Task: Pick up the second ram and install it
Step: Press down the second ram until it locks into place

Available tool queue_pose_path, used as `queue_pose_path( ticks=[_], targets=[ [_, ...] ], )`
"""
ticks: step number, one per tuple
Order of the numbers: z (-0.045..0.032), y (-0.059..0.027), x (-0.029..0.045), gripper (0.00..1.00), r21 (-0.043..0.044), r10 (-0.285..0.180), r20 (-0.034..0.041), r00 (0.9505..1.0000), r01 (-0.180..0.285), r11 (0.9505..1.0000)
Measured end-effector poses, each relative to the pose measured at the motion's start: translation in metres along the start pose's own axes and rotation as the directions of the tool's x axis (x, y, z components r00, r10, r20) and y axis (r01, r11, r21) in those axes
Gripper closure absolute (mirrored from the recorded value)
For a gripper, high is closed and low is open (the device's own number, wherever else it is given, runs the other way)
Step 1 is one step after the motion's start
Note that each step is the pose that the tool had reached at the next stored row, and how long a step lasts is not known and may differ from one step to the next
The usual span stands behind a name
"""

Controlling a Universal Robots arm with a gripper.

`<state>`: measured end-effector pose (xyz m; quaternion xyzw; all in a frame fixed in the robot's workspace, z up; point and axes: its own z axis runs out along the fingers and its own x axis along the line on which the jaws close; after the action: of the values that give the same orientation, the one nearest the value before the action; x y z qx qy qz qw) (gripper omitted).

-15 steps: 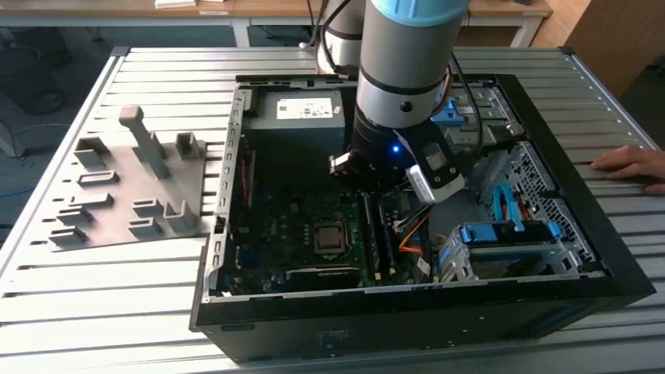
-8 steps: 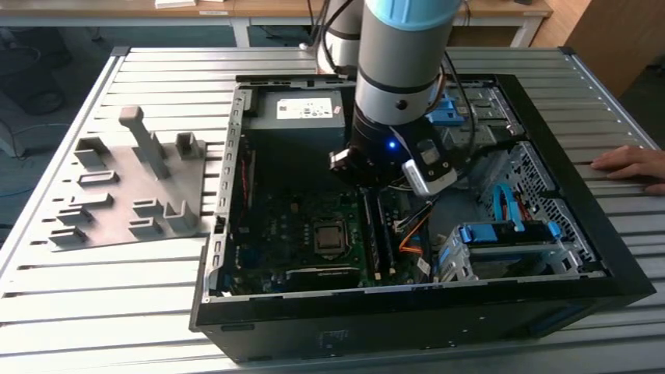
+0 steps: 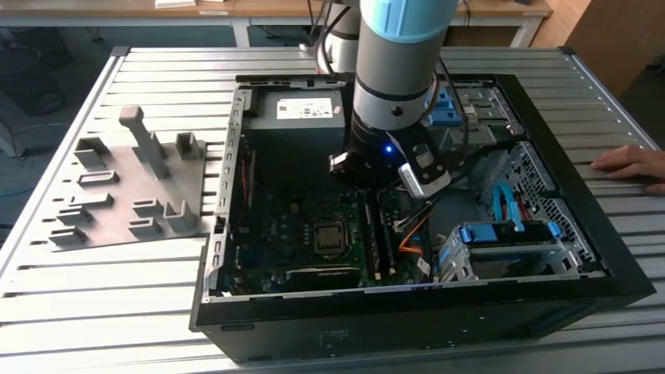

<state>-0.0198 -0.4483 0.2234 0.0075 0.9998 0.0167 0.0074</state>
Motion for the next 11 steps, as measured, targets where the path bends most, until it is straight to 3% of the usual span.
queue_pose_path(
  ticks=[7, 9, 11],
  targets=[
    [0.0078, -0.0004, 0.0002, 0.9, 0.0008, 0.0, -0.0004, 1.0, 0.0, 1.0],
    [0.0053, 0.0002, -0.0001, 0.9, -0.0012, 0.0, 0.0004, 1.0, 0.0, 1.0],
    [-0.0035, 0.0004, -0.0001, 0.9, -0.0011, 0.0, 0.0004, 1.0, 0.0, 1.0]
  ],
)
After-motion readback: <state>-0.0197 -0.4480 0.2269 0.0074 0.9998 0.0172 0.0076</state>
